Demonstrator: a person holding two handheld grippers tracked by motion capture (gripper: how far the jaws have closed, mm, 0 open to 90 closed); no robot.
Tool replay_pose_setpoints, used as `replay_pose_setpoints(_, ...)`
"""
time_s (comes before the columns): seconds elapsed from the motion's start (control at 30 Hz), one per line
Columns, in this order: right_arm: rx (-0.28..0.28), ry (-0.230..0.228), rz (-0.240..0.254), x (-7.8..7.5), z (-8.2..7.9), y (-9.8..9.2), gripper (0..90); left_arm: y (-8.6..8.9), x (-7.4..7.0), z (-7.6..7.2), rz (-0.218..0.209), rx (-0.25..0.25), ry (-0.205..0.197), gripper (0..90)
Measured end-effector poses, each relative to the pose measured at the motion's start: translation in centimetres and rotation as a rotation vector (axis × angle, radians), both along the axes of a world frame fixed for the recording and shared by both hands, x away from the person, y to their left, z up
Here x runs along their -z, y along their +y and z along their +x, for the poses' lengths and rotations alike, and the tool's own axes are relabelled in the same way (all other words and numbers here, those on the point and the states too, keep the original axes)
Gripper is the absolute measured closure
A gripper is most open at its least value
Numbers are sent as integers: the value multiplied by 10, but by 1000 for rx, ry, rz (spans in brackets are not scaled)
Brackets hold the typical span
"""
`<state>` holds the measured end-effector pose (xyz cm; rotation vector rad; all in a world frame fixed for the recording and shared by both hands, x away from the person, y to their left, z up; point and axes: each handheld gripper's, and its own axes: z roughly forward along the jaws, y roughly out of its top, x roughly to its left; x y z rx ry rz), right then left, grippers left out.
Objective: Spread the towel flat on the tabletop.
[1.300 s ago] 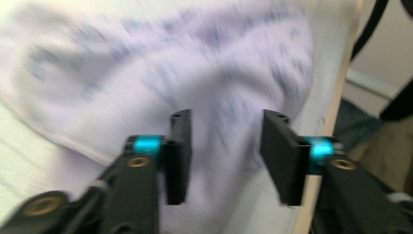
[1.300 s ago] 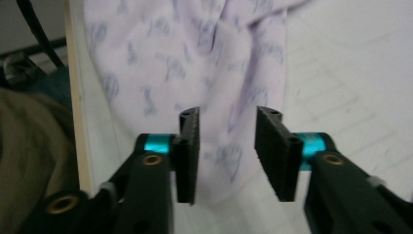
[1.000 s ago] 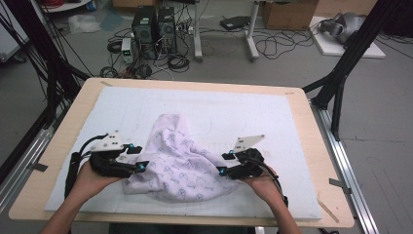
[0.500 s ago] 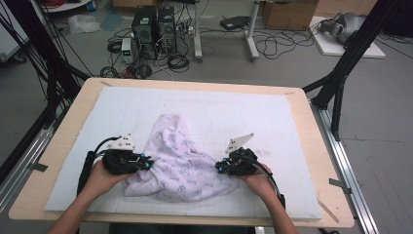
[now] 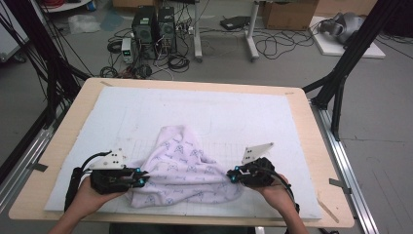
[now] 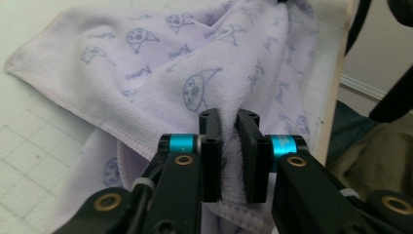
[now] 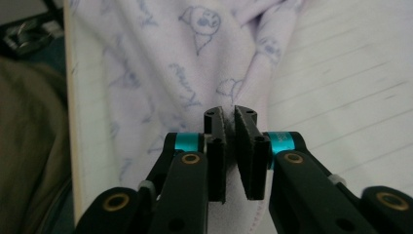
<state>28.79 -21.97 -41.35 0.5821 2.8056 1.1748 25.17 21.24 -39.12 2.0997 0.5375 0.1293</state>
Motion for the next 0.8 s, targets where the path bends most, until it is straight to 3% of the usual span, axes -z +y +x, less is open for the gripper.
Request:
replay_pose_setpoints(0.1,16,-3,10,0,0,-1,677,2,-8,6,-6,-6,-13,631)
replay_pose_setpoints(0.2,67,-22,88,-13,9,-5,629,4,-22,20,-17,-36,-41,555)
replay_pose_setpoints(0.3,79,-45,108,-22,20,1,606,1,-31,39,-25,-73,-60,535)
replay_pose_setpoints(0.37,76,-57,95,-22,29,10,590,-6,-31,54,-17,-89,-61,537)
replay_pose_setpoints(0.47,69,-35,78,-12,43,24,578,-23,-20,78,16,-99,-33,551)
replay_pose_setpoints(0.6,62,38,51,7,57,36,572,-41,4,101,127,-128,8,537)
replay_pose_setpoints(0.7,44,71,38,18,63,42,625,-47,22,114,206,-160,76,459)
replay_pose_setpoints(0.73,33,82,31,21,64,44,667,-48,26,116,223,-155,86,483)
replay_pose_setpoints(0.8,10,108,31,23,66,45,779,-49,30,118,231,-117,111,702)
